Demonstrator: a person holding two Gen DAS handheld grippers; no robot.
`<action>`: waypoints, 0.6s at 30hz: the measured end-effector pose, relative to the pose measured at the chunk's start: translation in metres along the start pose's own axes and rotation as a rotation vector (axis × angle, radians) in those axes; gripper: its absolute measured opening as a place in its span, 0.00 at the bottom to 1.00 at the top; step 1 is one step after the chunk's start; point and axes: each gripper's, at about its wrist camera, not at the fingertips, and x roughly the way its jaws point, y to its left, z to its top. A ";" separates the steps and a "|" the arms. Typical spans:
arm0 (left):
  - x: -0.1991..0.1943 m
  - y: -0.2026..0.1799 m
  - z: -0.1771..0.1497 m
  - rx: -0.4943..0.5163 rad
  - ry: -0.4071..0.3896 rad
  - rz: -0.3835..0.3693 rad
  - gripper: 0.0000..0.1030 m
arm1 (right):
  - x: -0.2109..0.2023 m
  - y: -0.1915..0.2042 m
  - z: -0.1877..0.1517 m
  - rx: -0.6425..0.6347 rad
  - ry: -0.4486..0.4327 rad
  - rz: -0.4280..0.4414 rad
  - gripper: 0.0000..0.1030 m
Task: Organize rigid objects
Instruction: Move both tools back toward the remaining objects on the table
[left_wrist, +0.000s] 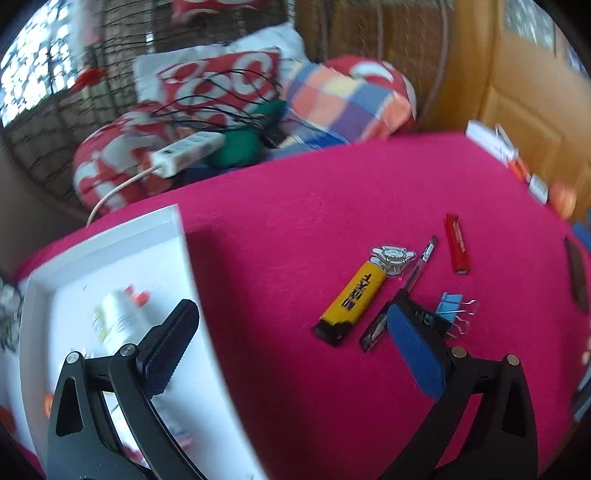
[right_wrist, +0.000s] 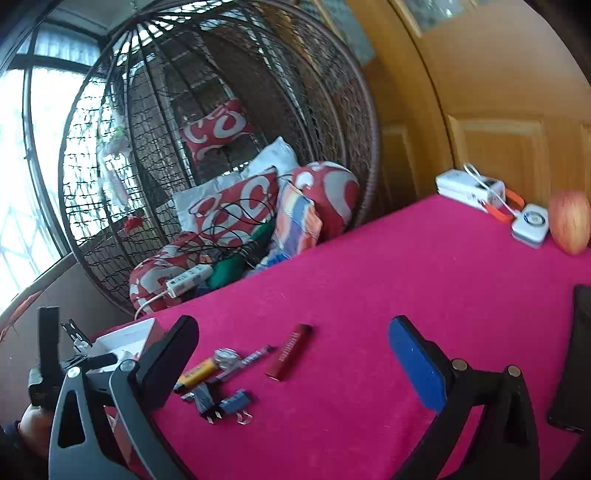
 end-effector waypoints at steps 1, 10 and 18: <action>0.008 -0.006 0.003 0.023 0.014 0.004 1.00 | -0.001 -0.005 -0.001 0.001 -0.011 0.006 1.00; 0.056 -0.036 0.014 0.146 0.154 0.054 1.00 | 0.000 -0.031 -0.003 0.030 0.018 0.004 1.00; 0.061 -0.034 0.017 0.193 0.200 -0.008 0.98 | 0.005 -0.032 -0.006 0.045 0.066 0.029 1.00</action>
